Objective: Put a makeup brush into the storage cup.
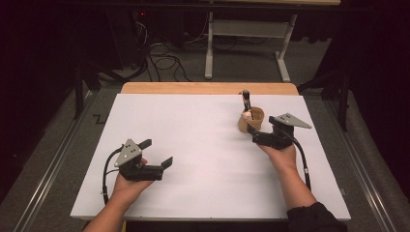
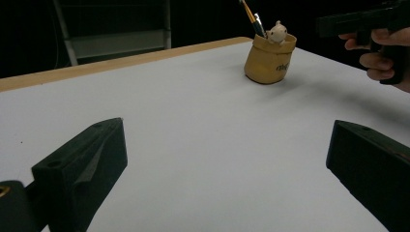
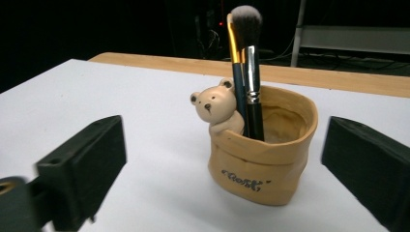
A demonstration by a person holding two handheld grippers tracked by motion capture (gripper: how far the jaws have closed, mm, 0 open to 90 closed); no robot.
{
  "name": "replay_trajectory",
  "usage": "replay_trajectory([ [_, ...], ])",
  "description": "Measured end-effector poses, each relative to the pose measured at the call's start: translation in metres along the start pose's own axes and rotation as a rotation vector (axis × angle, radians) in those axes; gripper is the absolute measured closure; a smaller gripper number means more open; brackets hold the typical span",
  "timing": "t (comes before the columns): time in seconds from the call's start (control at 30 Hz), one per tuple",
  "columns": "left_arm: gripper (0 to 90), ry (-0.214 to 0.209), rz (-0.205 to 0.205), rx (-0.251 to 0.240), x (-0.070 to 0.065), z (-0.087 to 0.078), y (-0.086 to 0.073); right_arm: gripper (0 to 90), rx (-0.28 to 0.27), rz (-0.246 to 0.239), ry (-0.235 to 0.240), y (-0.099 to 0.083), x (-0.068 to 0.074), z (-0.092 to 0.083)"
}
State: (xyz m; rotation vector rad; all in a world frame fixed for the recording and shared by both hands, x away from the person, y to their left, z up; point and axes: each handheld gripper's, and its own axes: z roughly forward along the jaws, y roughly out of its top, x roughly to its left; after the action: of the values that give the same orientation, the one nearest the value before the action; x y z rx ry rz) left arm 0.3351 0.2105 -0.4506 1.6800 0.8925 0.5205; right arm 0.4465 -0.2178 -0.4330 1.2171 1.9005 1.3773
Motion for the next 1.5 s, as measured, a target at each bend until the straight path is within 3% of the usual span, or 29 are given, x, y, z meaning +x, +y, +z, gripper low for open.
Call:
replay_trajectory([
  [0.23,1.5,0.000,-0.001,0.000,0.000,0.000,0.000,0.2,-0.014,-0.035,0.036,-0.001,0.008,-0.014],
  [0.53,1.5,0.003,-0.002,0.003,-0.002,0.002,-0.001,0.2,-0.038,-0.078,0.065,-0.009,0.016,-0.046],
  [0.83,1.5,0.004,-0.003,0.008,-0.004,0.002,-0.002,0.2,-0.056,-0.115,0.055,-0.024,0.015,-0.084],
  [1.07,1.5,0.012,-0.007,0.008,-0.006,-0.006,-0.004,0.2,-0.074,-0.094,0.052,-0.036,0.009,-0.109],
  [1.2,1.5,0.016,-0.013,0.005,-0.005,-0.007,-0.004,0.2,-0.064,-0.084,0.058,-0.045,0.008,-0.114],
  [1.5,1.5,0.006,-0.006,0.013,-0.005,-0.003,-0.005,0.2,-0.063,-0.091,0.063,-0.045,0.009,-0.112],
])
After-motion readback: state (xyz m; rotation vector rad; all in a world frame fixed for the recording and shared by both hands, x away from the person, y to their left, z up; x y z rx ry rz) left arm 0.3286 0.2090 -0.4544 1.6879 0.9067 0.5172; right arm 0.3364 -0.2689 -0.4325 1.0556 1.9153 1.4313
